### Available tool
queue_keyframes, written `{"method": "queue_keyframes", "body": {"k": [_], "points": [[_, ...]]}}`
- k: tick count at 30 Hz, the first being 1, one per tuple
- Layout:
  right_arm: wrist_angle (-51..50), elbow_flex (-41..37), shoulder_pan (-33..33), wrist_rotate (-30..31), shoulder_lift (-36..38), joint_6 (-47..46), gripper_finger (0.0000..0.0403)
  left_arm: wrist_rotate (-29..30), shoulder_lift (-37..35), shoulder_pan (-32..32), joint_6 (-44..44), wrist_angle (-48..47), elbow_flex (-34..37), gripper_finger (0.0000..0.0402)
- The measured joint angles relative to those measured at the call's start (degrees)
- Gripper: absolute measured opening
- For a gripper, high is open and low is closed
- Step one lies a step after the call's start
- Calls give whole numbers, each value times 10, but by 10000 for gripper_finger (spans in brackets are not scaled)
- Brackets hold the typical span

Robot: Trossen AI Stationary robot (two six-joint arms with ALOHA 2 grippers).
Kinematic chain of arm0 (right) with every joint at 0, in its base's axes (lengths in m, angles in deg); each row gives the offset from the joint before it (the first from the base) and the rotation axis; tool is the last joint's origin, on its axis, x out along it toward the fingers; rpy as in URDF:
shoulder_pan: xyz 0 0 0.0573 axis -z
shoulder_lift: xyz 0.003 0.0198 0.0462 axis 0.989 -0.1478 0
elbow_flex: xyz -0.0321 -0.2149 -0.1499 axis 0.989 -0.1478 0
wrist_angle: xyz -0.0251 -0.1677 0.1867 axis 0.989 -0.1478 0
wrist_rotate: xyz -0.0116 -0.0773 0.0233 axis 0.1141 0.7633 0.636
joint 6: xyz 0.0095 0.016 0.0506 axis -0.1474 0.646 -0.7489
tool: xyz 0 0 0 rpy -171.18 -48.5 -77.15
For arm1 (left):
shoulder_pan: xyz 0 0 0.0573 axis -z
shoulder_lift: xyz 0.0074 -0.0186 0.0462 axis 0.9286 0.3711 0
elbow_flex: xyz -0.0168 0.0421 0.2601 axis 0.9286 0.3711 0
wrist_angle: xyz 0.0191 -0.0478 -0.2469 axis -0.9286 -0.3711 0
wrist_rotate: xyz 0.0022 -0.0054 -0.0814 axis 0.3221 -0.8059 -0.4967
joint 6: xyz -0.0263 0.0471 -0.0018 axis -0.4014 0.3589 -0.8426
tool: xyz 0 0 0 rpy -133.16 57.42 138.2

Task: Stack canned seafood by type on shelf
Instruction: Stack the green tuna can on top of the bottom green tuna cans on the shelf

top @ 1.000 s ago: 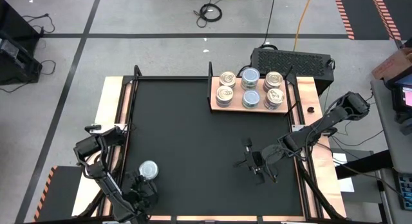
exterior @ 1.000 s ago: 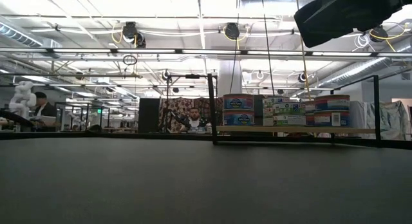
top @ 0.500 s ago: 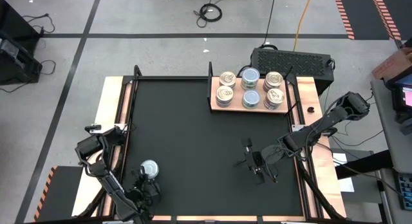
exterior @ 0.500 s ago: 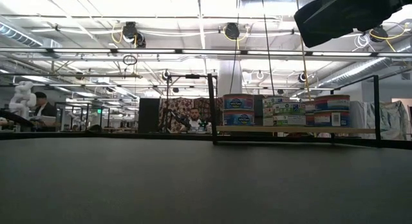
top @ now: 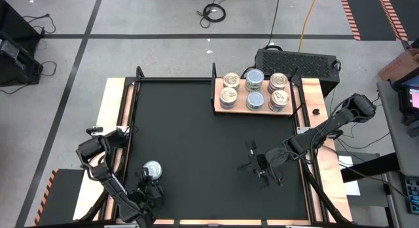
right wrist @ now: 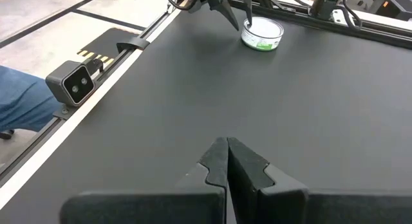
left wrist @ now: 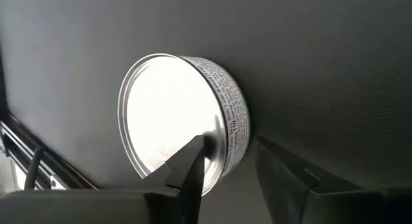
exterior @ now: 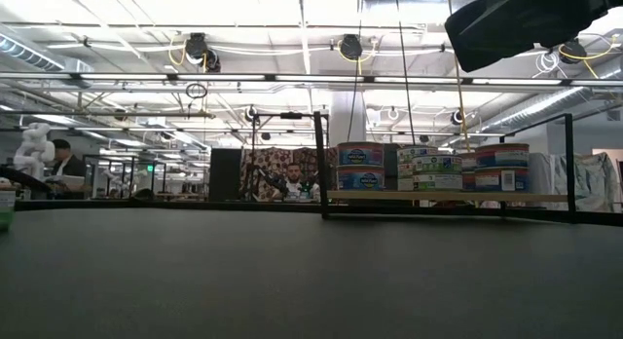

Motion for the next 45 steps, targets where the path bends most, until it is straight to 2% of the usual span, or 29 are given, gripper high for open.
{"method": "queue_keyframes", "body": {"k": [10, 15, 20, 22, 27, 33, 39, 45], "points": [[0, 0, 0, 0, 0, 0, 0, -1, -1, -26, 0, -25, 22, 14], [-1, 0, 0, 2, 14, -14, 0, 29, 1, -50, 7, -31, 19, 4], [-31, 0, 0, 4, 51, -37, 0, 55, 2, -79, 68, -39, -5, 1], [-57, 0, 0, 23, 69, -52, 0, 66, 2, -95, 102, -44, -18, 1], [-122, 0, 0, 118, 103, -97, 0, 97, 2, -143, 186, -46, -67, 1], [-193, 0, 0, 138, 119, -137, 0, 114, 2, -221, 310, -12, -149, 0], [-263, 0, 0, 209, 142, -166, 0, 121, 2, -307, 463, 70, -216, 0], [-362, 0, 0, 296, 199, -222, 0, 149, 1, -394, 662, 208, -255, 0]]}}
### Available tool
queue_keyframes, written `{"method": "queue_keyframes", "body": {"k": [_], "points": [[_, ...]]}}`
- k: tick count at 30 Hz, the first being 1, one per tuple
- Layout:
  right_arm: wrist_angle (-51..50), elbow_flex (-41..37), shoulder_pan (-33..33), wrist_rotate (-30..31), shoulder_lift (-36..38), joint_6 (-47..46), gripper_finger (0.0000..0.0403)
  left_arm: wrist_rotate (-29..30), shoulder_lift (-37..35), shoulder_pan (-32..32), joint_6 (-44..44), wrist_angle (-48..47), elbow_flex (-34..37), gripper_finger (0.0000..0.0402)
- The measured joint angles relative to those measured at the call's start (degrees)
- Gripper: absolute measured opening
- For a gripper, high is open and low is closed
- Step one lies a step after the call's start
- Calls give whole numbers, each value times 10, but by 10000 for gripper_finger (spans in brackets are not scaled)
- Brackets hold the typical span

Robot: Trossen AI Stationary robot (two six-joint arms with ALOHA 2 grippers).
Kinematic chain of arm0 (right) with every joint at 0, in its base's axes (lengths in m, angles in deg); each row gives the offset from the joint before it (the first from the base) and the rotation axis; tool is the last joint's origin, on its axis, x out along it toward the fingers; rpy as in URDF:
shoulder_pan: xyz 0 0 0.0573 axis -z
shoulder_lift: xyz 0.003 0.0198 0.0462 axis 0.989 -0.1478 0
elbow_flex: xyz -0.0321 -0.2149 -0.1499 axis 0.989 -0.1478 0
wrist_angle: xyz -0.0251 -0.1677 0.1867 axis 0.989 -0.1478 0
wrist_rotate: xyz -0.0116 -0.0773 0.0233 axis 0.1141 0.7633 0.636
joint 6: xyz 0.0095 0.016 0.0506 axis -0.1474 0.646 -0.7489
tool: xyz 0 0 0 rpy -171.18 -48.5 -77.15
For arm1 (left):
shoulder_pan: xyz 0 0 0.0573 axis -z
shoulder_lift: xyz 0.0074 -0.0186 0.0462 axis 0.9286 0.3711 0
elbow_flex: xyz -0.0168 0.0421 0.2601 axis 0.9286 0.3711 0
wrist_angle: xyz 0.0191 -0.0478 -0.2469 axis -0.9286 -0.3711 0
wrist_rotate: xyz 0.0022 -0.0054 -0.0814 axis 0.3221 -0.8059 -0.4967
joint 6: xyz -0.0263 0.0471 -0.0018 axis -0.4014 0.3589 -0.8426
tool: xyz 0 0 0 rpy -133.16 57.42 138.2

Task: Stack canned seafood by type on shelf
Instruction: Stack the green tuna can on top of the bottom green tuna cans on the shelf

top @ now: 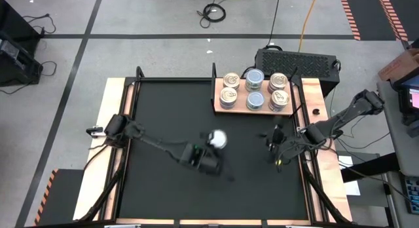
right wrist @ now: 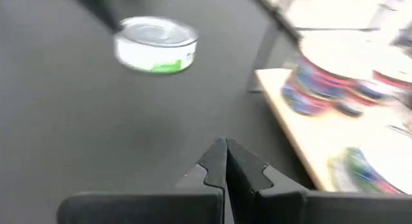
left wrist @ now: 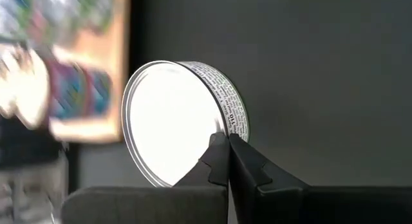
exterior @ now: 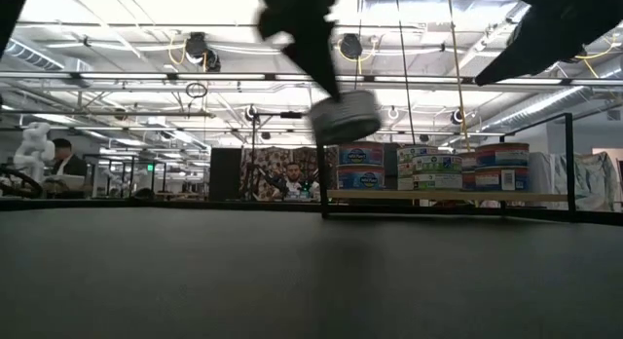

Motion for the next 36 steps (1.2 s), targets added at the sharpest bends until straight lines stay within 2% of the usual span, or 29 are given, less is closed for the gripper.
{"method": "queue_keyframes", "body": {"k": [4, 10, 18, 22, 30, 36], "points": [[-77, 0, 0, 72, 48, -75, 0, 3, 0, -54, 129, 110, -6, 0], [-137, 0, 2, 98, 103, -116, 0, 2, 0, -124, 307, 258, -9, 0], [-136, 0, 19, 125, 120, -105, 0, -81, 32, -208, 442, 423, -9, 0], [-142, 0, 40, 125, 120, -103, 0, -101, 87, -227, 492, 435, -45, 0], [-154, 0, 72, 120, 120, -92, 0, -122, 184, -243, 558, 442, -173, 0], [-174, 0, 77, 104, 120, -100, 0, -121, 206, -252, 572, 436, -193, 0]]}}
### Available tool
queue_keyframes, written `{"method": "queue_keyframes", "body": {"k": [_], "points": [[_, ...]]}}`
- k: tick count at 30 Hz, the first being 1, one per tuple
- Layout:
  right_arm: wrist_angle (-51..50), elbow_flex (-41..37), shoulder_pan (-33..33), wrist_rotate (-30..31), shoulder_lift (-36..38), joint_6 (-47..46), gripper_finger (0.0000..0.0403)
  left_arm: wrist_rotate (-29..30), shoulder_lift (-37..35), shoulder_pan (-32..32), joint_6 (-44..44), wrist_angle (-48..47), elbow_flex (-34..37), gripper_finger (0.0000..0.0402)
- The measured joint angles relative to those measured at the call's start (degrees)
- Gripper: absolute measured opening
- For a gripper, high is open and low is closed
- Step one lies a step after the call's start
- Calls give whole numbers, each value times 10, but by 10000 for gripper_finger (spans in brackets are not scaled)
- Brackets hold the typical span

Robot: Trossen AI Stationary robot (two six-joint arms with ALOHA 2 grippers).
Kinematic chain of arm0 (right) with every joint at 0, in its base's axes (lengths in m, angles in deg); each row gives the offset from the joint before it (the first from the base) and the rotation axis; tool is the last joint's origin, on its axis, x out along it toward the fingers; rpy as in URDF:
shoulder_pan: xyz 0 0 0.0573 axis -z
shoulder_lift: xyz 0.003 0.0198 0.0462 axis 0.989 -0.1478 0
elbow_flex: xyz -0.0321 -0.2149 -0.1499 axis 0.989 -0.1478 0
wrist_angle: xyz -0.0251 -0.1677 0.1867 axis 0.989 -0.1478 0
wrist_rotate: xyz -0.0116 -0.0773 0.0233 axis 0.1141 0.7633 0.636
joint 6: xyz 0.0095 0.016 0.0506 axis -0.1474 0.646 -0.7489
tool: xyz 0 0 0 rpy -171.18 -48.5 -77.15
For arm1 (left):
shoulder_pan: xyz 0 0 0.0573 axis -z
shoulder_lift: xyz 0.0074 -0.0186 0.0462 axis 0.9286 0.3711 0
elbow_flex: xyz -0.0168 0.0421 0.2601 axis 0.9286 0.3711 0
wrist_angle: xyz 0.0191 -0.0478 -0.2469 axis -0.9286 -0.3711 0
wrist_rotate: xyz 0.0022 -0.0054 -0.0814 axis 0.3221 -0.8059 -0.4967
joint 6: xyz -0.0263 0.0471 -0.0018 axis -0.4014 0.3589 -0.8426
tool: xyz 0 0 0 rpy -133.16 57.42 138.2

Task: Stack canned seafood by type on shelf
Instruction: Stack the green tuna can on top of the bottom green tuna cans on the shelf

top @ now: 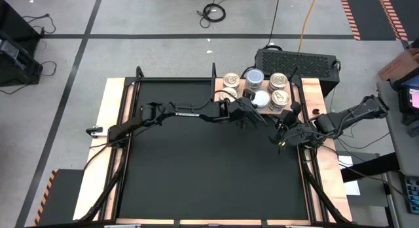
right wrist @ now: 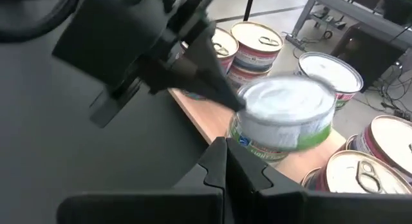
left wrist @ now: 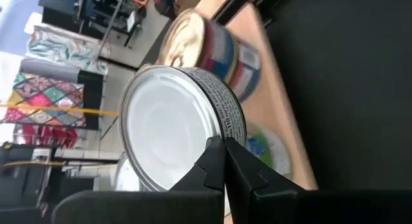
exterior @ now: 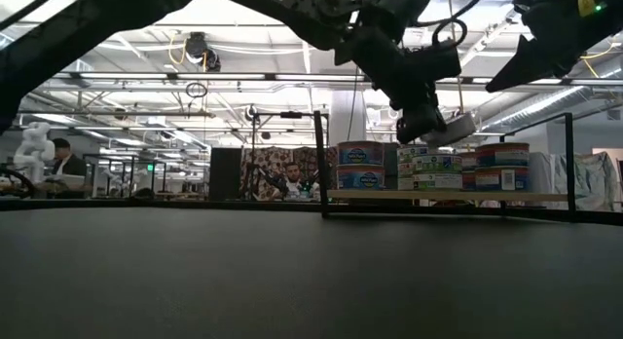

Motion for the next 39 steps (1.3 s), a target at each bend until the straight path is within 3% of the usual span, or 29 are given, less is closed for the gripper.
{"method": "queue_keyframes", "body": {"k": [4, 21, 31, 39], "points": [[-6, 0, 0, -17, 0, -8, 0, 26, -1, -7, 0, -8, -1, 0], [-6, 0, 0, -44, 0, -8, 0, 27, -1, -14, 16, -39, -1, 1], [-6, 0, 0, -46, 0, -8, 0, 40, -1, -14, 12, -33, 0, 46], [-6, 0, 0, -46, 0, -8, 0, 81, -2, 0, 11, 33, -1, 51]]}}
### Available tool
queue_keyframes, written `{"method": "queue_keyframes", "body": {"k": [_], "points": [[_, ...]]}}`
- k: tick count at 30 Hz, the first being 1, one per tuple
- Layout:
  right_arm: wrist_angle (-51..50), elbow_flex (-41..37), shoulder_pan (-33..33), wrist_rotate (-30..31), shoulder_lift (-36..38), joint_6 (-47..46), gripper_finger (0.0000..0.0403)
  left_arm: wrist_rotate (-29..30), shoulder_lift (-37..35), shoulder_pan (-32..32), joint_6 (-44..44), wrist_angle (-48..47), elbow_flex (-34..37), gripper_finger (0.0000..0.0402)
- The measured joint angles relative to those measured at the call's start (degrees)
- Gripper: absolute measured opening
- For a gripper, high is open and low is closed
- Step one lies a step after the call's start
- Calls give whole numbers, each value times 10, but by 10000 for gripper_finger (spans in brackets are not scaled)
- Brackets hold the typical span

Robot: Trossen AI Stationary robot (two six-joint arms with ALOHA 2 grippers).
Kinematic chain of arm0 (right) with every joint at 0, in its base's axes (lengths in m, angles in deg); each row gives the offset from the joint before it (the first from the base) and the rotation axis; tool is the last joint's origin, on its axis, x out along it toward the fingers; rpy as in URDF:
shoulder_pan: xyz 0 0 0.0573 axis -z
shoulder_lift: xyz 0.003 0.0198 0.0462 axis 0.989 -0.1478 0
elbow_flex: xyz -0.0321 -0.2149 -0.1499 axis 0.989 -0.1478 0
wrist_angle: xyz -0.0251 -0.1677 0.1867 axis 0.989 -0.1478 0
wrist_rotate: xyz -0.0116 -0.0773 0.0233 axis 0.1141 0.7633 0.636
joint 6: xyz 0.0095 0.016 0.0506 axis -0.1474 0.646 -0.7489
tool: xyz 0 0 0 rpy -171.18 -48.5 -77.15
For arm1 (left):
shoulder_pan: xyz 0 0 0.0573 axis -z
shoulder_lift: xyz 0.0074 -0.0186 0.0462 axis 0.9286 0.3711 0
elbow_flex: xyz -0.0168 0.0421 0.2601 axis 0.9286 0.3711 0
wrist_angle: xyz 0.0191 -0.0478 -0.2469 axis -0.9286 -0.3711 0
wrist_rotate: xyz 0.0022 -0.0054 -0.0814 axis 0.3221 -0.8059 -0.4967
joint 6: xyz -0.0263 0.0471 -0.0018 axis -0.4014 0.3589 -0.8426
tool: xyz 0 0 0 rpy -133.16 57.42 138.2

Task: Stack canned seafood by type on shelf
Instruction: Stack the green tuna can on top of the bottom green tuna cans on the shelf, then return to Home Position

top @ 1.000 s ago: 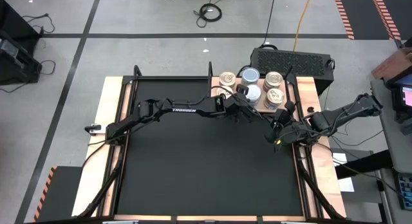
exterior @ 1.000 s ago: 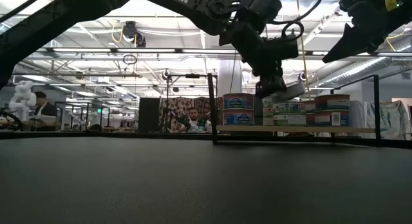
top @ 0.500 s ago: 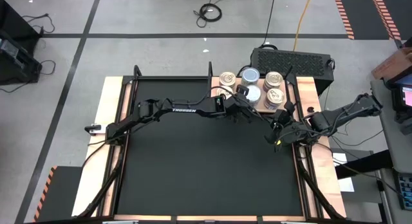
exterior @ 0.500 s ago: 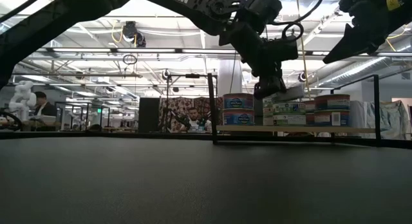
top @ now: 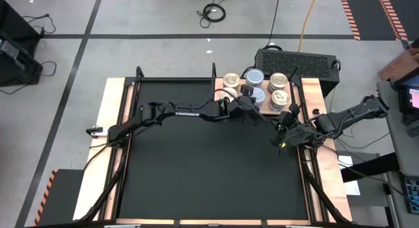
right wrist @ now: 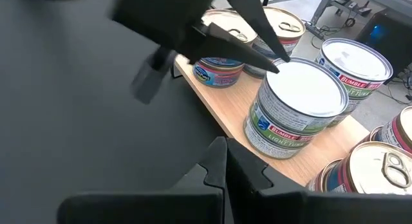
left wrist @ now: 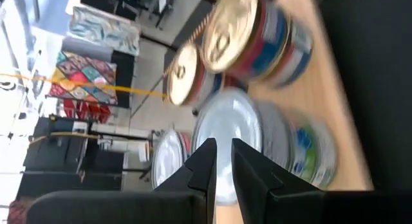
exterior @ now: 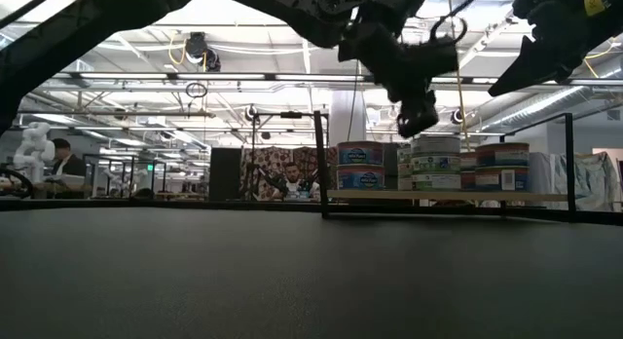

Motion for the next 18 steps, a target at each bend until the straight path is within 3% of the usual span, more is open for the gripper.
{"method": "queue_keyframes", "body": {"k": [9, 13, 18], "points": [[1, 0, 0, -12, 0, -11, 0, 11, -26, 30, -22, -7, -28, 52], [7, 0, 0, -15, 0, -11, 0, 6, -82, 33, -108, -72, -28, 52], [32, 0, 0, -34, 0, -8, 0, -61, -159, 27, -240, -209, -29, 52]]}}
